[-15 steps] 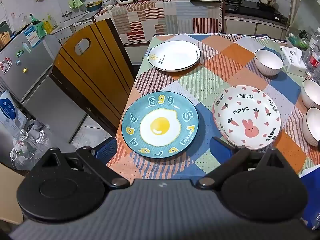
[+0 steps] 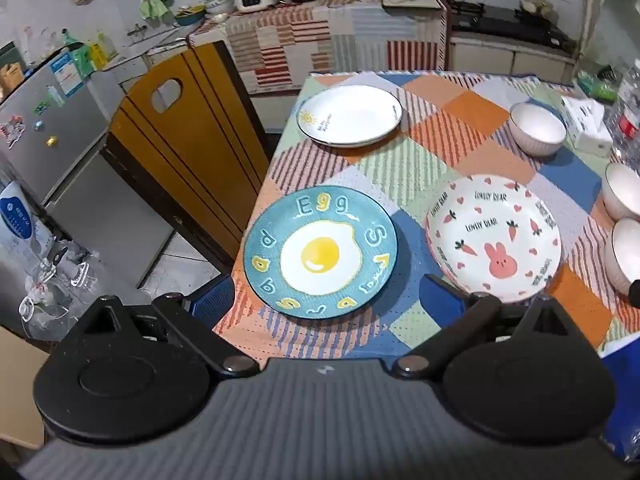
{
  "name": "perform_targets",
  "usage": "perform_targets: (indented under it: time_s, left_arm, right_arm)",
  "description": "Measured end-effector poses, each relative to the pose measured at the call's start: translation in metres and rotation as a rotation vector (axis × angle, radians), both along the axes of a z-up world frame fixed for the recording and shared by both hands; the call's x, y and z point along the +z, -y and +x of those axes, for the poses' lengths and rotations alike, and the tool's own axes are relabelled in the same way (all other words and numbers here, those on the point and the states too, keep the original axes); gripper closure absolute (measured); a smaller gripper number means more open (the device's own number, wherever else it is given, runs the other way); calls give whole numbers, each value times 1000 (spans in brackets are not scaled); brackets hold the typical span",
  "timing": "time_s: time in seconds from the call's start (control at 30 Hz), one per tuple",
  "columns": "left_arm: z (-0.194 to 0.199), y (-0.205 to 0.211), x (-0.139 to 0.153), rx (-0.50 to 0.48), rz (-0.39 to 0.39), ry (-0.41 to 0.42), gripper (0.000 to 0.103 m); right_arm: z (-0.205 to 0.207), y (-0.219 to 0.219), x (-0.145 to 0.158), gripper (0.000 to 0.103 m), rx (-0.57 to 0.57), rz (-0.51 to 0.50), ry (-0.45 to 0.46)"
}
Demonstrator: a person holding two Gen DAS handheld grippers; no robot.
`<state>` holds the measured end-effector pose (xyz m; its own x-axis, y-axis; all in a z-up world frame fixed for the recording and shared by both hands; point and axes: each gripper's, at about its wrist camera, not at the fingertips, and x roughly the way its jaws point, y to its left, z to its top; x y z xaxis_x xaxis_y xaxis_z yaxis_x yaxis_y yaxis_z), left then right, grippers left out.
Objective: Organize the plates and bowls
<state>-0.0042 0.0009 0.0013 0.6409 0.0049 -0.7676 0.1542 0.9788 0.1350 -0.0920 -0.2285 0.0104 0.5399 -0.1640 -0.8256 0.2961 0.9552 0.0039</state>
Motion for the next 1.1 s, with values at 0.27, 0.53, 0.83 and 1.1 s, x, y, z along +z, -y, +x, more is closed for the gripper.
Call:
perform_targets:
  time_s: [0.27,0.53,0.83,1.1]
  left_arm:
    - [-3,-2,7,-10,0,13,3]
    - [-4,1,3,-25,-4,4,3]
    - [-1,-3,-4,-23,-31,-21,3]
    - [1,-3,-5,-25,-30,-26,4]
  right_arm:
    - [3,6,-10,0,-29,5,12]
    - [1,5,-4,0,-15,27,39]
    - [2,2,-5,0,6,36,28]
    - [1,0,-3,0,8,18,28]
